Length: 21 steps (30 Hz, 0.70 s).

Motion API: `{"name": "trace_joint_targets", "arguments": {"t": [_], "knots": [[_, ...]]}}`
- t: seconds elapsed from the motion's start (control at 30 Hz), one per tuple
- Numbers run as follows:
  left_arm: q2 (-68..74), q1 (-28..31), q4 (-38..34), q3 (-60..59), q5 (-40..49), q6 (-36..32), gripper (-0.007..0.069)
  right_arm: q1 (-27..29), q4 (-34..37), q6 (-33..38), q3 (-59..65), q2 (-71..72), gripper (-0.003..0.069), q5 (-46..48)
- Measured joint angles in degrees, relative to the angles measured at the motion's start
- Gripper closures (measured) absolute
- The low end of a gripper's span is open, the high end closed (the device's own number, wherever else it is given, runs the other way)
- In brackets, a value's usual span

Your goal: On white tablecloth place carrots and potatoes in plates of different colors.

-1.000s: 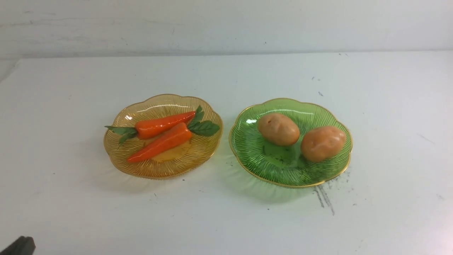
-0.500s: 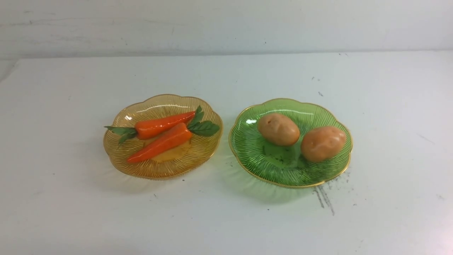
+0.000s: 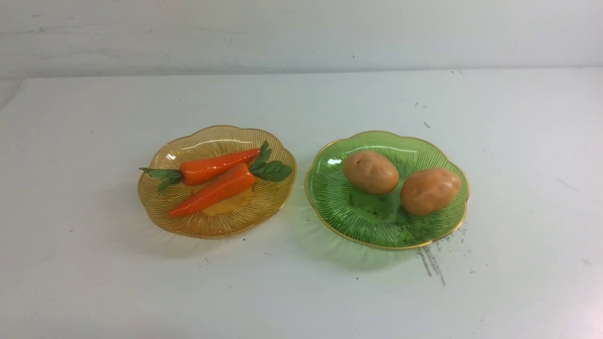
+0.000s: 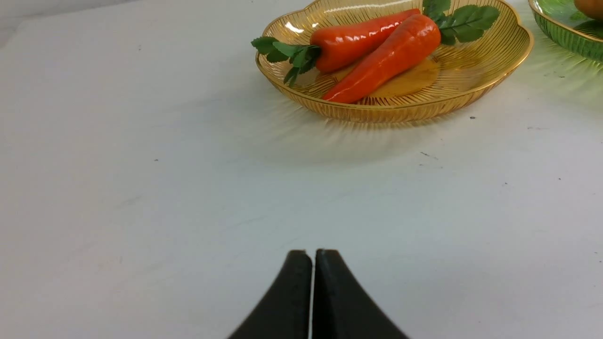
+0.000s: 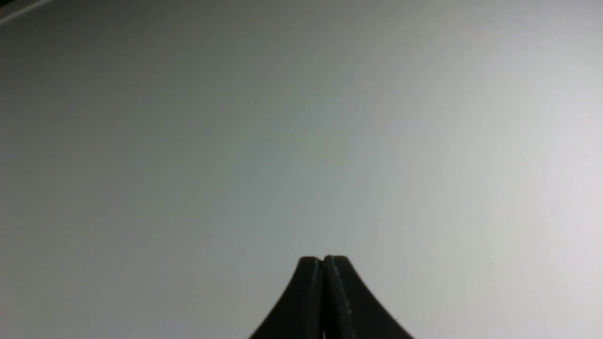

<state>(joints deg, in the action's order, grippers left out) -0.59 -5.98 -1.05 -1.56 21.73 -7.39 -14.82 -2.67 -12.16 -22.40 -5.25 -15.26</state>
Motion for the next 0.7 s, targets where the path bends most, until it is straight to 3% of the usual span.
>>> {"name": "trace_joint_targets", "arguments": {"t": [0.4, 0.5, 0.7], "knots": [[0.0, 0.0, 0.0, 0.0, 0.0, 0.1, 0.0628, 0.1, -3.0, 0.1, 0.1, 0.7, 0.0673, 2.2], [0.0, 0.0, 0.0, 0.0, 0.0, 0.1, 0.0628, 4.9, -7.3, -0.1, 2.3, 2.6, 0.0673, 9.2], [0.0, 0.0, -0.1, 0.0, 0.0, 0.1, 0.0628, 14.8, -8.0, -3.7, 13.6, 4.1, 0.0673, 23.0]]}}
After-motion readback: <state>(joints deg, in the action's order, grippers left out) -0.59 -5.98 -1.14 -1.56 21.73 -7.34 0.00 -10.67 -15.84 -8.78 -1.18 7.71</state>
